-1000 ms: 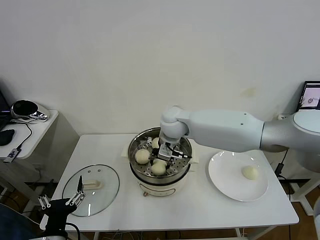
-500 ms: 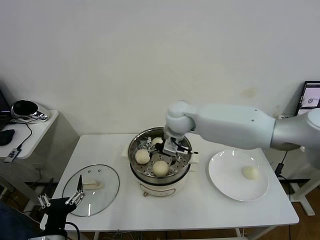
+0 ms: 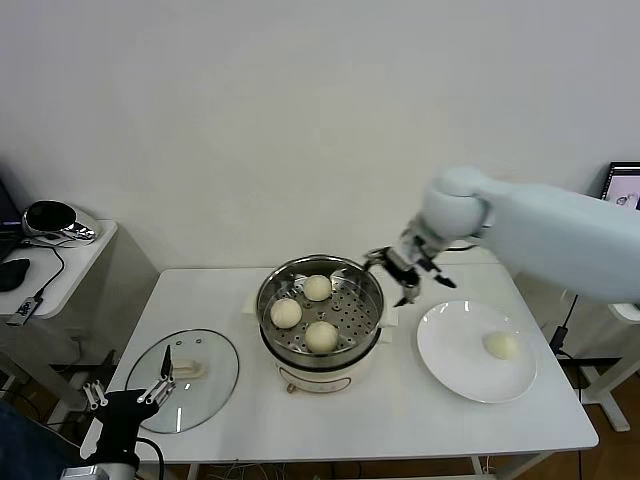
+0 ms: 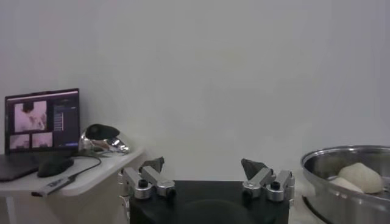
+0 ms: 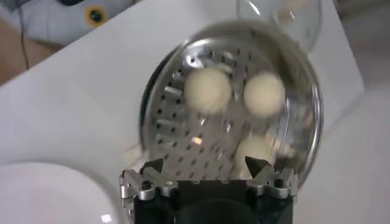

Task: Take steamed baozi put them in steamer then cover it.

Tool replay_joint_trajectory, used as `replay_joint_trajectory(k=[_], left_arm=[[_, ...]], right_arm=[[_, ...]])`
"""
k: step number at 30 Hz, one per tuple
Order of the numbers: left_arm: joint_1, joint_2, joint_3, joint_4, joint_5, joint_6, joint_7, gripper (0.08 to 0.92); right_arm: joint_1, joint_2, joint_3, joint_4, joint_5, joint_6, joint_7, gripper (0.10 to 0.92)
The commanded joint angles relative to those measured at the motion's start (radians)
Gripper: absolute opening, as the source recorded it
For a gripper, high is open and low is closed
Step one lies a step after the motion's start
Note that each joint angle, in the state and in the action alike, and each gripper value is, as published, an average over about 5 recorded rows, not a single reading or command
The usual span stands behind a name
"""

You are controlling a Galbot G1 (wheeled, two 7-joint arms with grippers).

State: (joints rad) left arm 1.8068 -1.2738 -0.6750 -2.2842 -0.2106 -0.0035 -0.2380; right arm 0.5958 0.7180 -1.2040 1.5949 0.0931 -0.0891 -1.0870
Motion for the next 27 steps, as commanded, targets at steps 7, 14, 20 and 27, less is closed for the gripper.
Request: replay_joint_trajectory(k=[7,14,20,27], left_arm=[[0.003,0.018,0.01,0.003,0.007,-0.003,0.0,0.823],[0.021,0.01,0.005,-0.009,0.018,0.001,0.002,0.823],[0.028,-0.004,0.004,-0.012,0.029,0.004,0.003,0.823],[0.045,-0.012,-0.009,-0.02,0.031,0.003,0.002,0.823]], right_arm=[[-0.465,-0.401,0.373,-0.058,-0.184,-0.131,-0.006,0.823],[-0.804,-0.354,0.692,-0.209,-0.334,-0.063,-0.005,0.823],[-0.877,-0.272,0.774,-0.345,-0.413,-0.027,0.018,0.823],[-0.903,-0.162,0.806,-0.457,-0.457,-0.019,0.031,0.823]])
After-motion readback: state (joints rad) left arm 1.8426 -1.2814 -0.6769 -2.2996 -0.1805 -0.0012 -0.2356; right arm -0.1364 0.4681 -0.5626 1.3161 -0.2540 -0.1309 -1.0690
